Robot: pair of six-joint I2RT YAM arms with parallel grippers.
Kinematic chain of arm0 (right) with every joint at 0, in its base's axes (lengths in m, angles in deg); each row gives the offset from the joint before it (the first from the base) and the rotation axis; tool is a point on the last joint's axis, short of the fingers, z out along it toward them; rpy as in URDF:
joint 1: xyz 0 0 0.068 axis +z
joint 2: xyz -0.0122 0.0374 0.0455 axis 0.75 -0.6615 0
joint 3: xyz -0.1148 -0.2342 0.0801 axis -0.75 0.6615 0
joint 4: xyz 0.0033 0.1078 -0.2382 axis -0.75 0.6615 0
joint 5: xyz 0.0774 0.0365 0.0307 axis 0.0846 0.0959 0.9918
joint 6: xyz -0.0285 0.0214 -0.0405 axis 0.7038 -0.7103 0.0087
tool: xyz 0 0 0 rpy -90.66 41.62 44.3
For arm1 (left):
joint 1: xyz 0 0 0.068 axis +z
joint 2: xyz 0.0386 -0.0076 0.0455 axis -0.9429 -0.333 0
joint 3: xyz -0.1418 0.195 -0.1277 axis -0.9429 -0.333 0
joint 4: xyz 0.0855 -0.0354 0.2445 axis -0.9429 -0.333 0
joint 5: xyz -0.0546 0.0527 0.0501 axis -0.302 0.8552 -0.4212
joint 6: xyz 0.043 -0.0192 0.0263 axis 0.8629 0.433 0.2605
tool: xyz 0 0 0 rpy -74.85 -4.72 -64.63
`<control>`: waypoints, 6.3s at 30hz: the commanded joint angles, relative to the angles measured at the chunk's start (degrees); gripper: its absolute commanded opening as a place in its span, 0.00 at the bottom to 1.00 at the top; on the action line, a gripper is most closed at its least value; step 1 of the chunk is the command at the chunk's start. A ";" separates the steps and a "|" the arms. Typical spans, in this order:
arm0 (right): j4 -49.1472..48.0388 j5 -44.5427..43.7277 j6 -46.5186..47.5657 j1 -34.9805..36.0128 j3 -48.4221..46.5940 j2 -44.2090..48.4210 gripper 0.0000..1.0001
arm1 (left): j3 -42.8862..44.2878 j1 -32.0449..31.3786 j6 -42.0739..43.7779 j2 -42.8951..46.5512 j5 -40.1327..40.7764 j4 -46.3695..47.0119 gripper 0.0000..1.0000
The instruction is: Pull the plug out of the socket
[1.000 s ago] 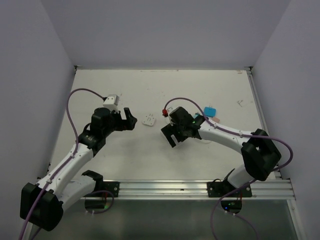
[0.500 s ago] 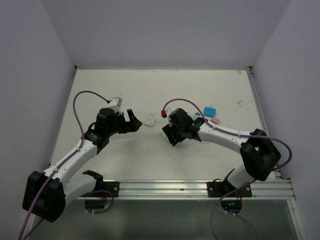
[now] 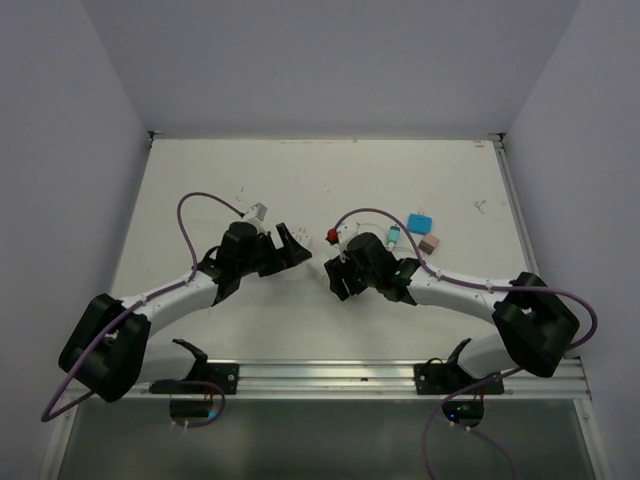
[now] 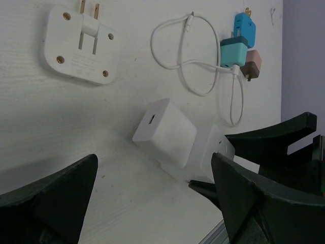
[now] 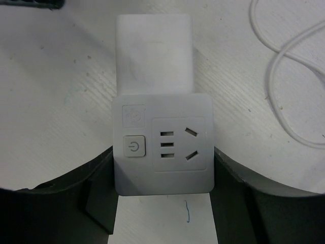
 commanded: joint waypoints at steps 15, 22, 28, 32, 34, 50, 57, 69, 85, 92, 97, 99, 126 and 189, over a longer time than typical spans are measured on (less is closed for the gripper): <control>-16.50 1.23 -6.21 1.41 7.34 8.87 0.00 | -0.31 -4.64 -12.33 -8.52 2.67 14.49 0.86; -17.82 0.71 -7.45 1.41 7.87 10.72 0.00 | -1.01 -6.31 -14.79 -10.36 2.76 16.42 0.81; -19.14 0.44 -8.59 1.58 8.31 10.80 0.00 | 0.04 -7.89 -17.08 -12.21 1.88 19.32 0.71; -19.49 -0.52 -8.59 1.85 9.01 11.42 0.00 | -0.22 -8.25 -19.09 -12.30 1.97 20.99 0.53; -19.67 -0.96 -8.68 1.85 9.45 11.94 0.00 | -0.40 -8.25 -19.63 -12.30 2.06 21.70 0.38; -18.79 -1.76 -7.80 1.76 11.91 16.52 0.00 | -7.87 -8.25 -32.45 -9.14 11.36 35.32 0.00; -16.33 -1.23 -6.31 1.76 12.26 17.40 0.00 | -6.81 -7.81 -34.21 -6.94 18.93 32.95 0.00; -14.66 -0.97 -5.16 1.94 14.37 19.77 0.00 | -6.38 0.00 -35.71 -5.18 23.50 33.92 0.00; -11.67 -1.05 -5.25 1.85 14.99 21.44 0.00 | -6.99 8.28 -32.29 0.01 31.41 29.26 0.00; -13.51 -0.96 -8.15 3.69 12.01 15.91 0.00 | -3.83 2.41 -28.07 0.18 38.34 28.04 0.00; -13.25 -5.44 -10.87 7.12 10.24 13.45 0.00 | -4.53 1.86 -31.05 -0.70 40.55 29.08 0.00; -13.78 -6.06 -13.77 7.65 10.33 12.74 0.00 | -3.65 1.16 -30.79 -2.01 41.61 29.26 0.00; -8.68 -13.35 -8.42 8.44 11.56 19.76 0.00 | -5.05 -0.34 -20.35 0.00 35.82 30.67 0.21; -5.69 -10.46 -3.14 7.21 1.10 4.31 0.00 | 15.77 17.68 18.94 10.87 25.78 -16.59 1.00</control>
